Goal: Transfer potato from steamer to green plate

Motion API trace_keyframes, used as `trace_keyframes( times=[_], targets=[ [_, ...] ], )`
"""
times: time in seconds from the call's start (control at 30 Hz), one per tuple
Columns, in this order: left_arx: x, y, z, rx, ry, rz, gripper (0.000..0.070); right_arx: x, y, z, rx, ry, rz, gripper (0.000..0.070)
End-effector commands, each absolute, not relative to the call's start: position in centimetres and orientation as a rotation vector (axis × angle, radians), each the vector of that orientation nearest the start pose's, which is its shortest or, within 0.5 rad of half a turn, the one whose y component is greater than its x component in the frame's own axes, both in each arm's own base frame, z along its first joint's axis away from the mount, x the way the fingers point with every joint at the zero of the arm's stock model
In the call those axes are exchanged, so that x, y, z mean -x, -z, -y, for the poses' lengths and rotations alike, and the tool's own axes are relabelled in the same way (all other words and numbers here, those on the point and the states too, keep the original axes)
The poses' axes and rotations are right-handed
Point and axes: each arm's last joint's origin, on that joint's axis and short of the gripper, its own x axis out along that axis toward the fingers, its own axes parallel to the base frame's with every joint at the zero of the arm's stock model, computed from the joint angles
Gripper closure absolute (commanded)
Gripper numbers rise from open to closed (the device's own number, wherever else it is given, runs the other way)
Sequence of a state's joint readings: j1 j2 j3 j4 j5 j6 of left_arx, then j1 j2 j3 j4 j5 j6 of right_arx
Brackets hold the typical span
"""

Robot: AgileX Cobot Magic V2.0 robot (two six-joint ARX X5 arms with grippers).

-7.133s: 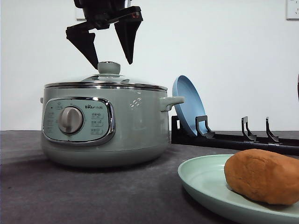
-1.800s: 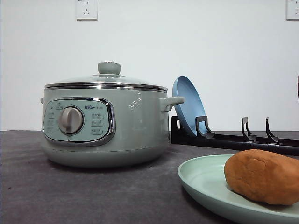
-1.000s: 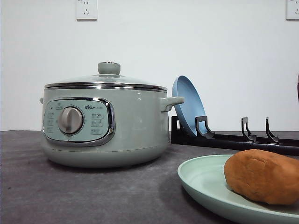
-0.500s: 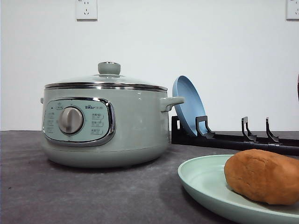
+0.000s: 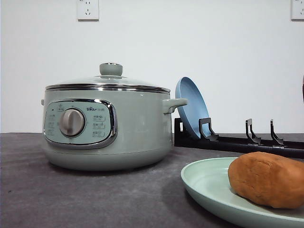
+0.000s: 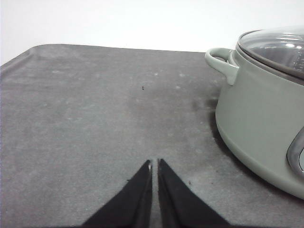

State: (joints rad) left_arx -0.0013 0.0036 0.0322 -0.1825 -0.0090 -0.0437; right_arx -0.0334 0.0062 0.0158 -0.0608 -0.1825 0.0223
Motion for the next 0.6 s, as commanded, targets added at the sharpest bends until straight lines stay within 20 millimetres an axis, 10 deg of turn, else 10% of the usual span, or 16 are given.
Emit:
trace_keyframes(
  times=[0.0,0.57],
  targets=[
    [-9.56,-14.92,-0.01,0.045,-0.014,-0.180,0.0684,-9.68,-16.27,-0.21,-0.018,-0.150,-0.038,0.0691],
    [-9.56,-14.92,-0.01,0.045,-0.014,-0.180,0.0684,-9.68,-16.27,-0.21,-0.018,-0.150,-0.038,0.0691]
  ],
)
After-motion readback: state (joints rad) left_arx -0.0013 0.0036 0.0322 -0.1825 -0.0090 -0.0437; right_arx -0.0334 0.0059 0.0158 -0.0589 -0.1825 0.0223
